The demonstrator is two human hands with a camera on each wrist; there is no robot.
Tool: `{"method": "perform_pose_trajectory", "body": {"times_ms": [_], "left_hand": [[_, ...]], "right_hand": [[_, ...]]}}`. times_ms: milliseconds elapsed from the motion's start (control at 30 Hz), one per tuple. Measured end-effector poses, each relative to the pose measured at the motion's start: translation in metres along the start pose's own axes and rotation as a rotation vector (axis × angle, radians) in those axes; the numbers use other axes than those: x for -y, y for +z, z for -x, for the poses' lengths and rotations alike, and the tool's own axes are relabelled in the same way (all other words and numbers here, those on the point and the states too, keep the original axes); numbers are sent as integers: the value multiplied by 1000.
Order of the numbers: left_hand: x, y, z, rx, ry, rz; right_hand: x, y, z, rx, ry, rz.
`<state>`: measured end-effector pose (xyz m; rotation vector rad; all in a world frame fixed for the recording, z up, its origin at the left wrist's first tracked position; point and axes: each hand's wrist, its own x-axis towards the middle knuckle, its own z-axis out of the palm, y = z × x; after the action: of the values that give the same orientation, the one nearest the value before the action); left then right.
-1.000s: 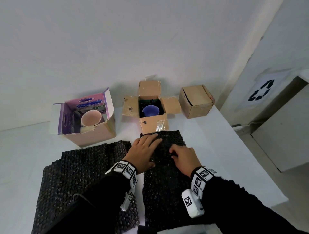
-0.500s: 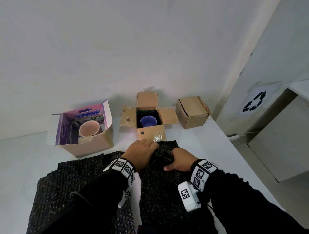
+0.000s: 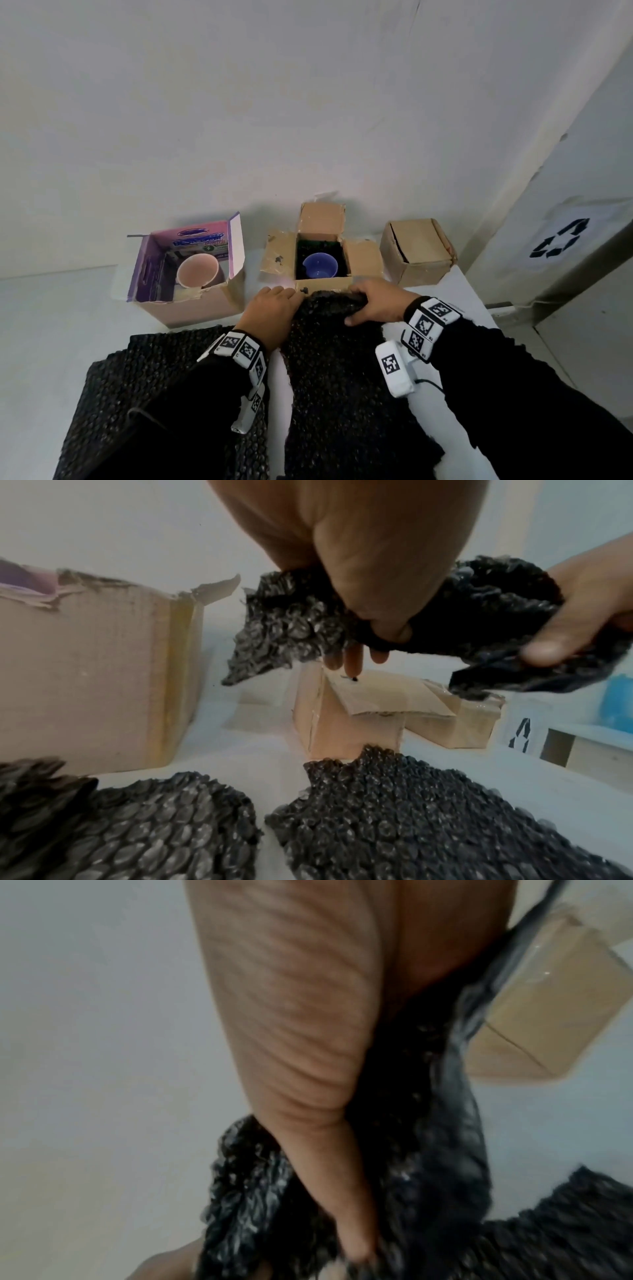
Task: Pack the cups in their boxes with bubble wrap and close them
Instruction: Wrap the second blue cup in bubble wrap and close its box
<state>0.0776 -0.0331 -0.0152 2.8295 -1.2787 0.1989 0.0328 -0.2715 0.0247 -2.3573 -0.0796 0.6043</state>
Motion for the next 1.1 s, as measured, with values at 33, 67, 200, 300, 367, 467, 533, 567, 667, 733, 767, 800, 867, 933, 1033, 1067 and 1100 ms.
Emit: {"method": "perform_pose_trajectory", "body": {"times_ms": [33,67,200,300,367,467,533,567,667,733,767,800,867,933,1033,1067,1100], "left_hand": [[0,1,-2,5,-20,17],[-1,1,-5,7,-48,32],[-3,0,-18,-19,-186,86],[-3,5,-24,-92,-241,42],[-6,10,-27,-181,-304,35],[-8,20,-38,-206,-406,10],[-7,24,-46,-202,-450,-31],[-5,26,-49,-205,-466,-37],[-1,26,-52,-256,-514,17],[3,28,-51,-296,-488,13],[6,30,-51,-316,-454,1],[7,32,-50,-325,-419,-16],[9,35,-49,-329,-372,-70],[7,35,-47,-308,-386,-77],[2,36,-44,-217,-429,-107],[1,38,-43,-205,-427,-134],[2,40,-42,-210,-424,-152]], "right_hand": [[2,-5,-5,-39,-18,21],[3,-10,-10,-73,-25,26],[3,-27,-32,-33,-21,-132],[4,-40,-45,42,29,-191],[4,-49,-53,81,14,-210],[0,-60,-67,13,31,-332],[-2,-64,-80,-39,16,-238],[-4,-64,-86,-72,-26,-135],[-7,-64,-100,-245,-197,119],[-4,-61,-109,-381,-272,203],[-3,-59,-115,-435,-303,233],[0,-56,-120,-483,-327,262],[5,-48,-132,-543,-351,305],[6,-38,-143,-571,-374,336],[4,-27,-156,-550,-406,375],[2,-24,-159,-517,-415,392],[1,-21,-162,-475,-425,413]]}}
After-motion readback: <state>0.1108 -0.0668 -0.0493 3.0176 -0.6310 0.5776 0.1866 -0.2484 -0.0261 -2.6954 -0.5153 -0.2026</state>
